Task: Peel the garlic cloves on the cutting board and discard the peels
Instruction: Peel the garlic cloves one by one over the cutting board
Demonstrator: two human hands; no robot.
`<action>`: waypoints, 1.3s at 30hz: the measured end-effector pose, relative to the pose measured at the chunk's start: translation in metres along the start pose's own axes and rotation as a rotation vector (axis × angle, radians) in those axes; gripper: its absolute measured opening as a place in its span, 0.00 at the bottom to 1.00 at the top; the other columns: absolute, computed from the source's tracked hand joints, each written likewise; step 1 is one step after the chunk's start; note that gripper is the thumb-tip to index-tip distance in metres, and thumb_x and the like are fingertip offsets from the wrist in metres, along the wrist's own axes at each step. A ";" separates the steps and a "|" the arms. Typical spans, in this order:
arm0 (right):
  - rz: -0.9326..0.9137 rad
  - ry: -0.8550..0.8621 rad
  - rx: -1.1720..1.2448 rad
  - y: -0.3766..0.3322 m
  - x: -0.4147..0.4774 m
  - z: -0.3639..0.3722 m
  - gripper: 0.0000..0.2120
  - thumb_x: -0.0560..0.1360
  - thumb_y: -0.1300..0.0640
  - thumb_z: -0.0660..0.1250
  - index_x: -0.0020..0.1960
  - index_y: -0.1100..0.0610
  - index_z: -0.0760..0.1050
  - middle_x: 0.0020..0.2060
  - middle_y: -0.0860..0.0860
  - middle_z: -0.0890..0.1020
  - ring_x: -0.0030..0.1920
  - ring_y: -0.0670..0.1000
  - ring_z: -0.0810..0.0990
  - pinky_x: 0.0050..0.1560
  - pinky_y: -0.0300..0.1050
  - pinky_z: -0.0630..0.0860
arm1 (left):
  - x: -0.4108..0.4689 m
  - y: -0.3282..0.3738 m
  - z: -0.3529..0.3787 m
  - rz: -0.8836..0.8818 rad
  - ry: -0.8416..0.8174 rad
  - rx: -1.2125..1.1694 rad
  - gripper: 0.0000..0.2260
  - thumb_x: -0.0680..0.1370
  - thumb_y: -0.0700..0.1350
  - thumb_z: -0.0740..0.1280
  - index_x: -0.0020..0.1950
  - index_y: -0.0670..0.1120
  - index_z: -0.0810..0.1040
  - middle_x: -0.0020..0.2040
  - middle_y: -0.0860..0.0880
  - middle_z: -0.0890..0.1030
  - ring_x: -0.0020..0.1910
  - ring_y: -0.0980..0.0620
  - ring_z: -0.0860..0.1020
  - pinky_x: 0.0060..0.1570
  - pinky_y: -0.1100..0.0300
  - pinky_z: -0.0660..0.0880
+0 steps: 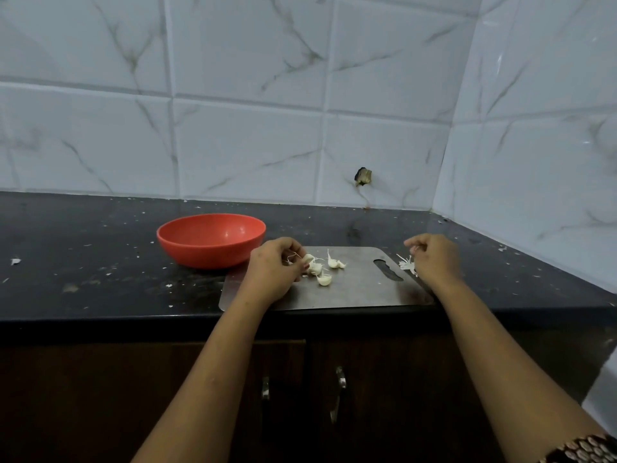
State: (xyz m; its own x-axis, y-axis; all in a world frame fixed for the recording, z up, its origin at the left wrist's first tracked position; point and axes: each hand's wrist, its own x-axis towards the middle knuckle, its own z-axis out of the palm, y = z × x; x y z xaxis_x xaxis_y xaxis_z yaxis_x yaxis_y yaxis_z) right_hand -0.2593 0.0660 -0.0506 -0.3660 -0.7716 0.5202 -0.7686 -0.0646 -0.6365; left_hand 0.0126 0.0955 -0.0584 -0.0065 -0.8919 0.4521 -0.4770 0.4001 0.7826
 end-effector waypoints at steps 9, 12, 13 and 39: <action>-0.260 -0.370 0.359 -0.076 -0.047 0.018 0.09 0.76 0.60 0.70 0.55 0.54 0.82 0.42 0.47 0.82 0.42 0.41 0.79 0.43 0.28 0.73 | 0.001 -0.001 -0.003 -0.077 0.041 -0.073 0.04 0.73 0.38 0.74 0.42 0.47 0.82 0.37 0.50 0.80 0.32 0.55 0.79 0.47 0.53 0.81; -0.419 -0.498 0.270 -0.101 -0.064 0.038 0.11 0.74 0.54 0.72 0.56 0.53 0.82 0.41 0.49 0.84 0.36 0.36 0.78 0.39 0.28 0.72 | 0.001 -0.003 -0.006 -0.077 0.066 -0.084 0.04 0.72 0.38 0.74 0.44 0.45 0.82 0.37 0.49 0.79 0.31 0.56 0.78 0.43 0.58 0.81; -0.445 -0.479 0.223 -0.104 -0.066 0.044 0.11 0.75 0.55 0.71 0.57 0.53 0.82 0.41 0.49 0.84 0.37 0.37 0.79 0.39 0.28 0.73 | 0.000 -0.003 -0.007 -0.071 0.066 -0.081 0.04 0.72 0.38 0.74 0.44 0.44 0.82 0.37 0.50 0.79 0.32 0.56 0.79 0.42 0.59 0.81; -0.504 -0.256 0.221 -0.118 -0.073 0.075 0.11 0.76 0.67 0.62 0.50 0.58 0.82 0.41 0.52 0.84 0.38 0.46 0.80 0.42 0.37 0.77 | 0.005 -0.006 -0.002 -0.045 0.057 0.031 0.11 0.78 0.33 0.60 0.53 0.38 0.82 0.44 0.44 0.83 0.38 0.52 0.81 0.37 0.73 0.76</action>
State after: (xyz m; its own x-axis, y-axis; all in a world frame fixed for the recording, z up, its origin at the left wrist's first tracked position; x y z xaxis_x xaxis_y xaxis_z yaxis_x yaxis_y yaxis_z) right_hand -0.1025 0.0827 -0.0560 0.1738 -0.7374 0.6527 -0.6774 -0.5706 -0.4643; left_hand 0.0174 0.0892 -0.0596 0.0646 -0.8951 0.4412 -0.5029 0.3526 0.7891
